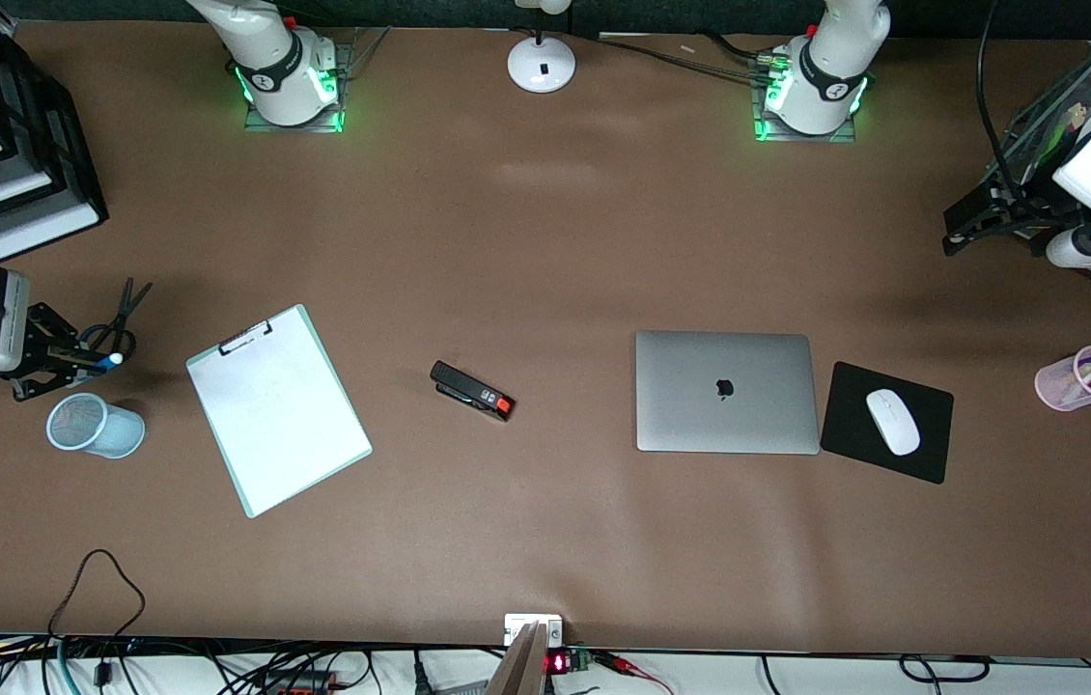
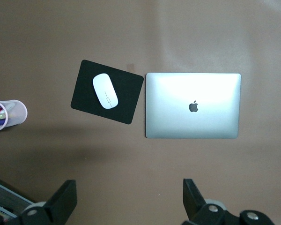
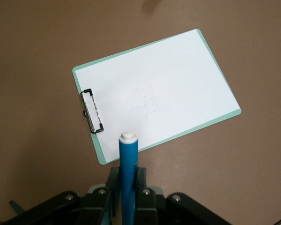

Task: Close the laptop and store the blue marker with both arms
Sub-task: 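Carry the blue marker with the right gripper over the light-blue pen cup, then lower the marker into the pen cup and open the right gripper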

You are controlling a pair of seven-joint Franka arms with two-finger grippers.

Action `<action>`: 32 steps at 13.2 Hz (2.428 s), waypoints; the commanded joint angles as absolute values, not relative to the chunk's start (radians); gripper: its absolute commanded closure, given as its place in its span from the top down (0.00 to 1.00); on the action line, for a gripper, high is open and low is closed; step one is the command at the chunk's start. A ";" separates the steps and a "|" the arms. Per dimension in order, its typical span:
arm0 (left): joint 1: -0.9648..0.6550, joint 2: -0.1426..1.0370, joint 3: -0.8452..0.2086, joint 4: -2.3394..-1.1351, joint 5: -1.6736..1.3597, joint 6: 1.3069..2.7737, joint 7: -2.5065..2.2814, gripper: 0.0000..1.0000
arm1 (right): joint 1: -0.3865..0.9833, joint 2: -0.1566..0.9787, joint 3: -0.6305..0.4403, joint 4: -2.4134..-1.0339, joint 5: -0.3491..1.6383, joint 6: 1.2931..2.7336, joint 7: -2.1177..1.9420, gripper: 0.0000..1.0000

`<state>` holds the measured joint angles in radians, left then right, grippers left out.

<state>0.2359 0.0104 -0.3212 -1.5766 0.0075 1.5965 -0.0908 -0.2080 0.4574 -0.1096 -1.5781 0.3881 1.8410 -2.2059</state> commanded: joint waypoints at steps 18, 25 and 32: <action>0.031 -0.064 -0.152 -1.626 0.041 1.588 -0.103 1.00 | -0.310 0.742 -0.087 -1.215 0.479 1.618 -2.416 0.06; 0.003 -0.077 -0.106 -1.643 0.040 1.589 -0.103 1.00 | -0.348 0.781 -0.060 -1.193 0.477 1.620 -2.465 0.06; 0.006 -0.066 -0.118 -1.644 0.041 1.595 -0.103 1.00 | -0.396 0.814 -0.054 -1.193 0.479 1.626 -2.474 0.06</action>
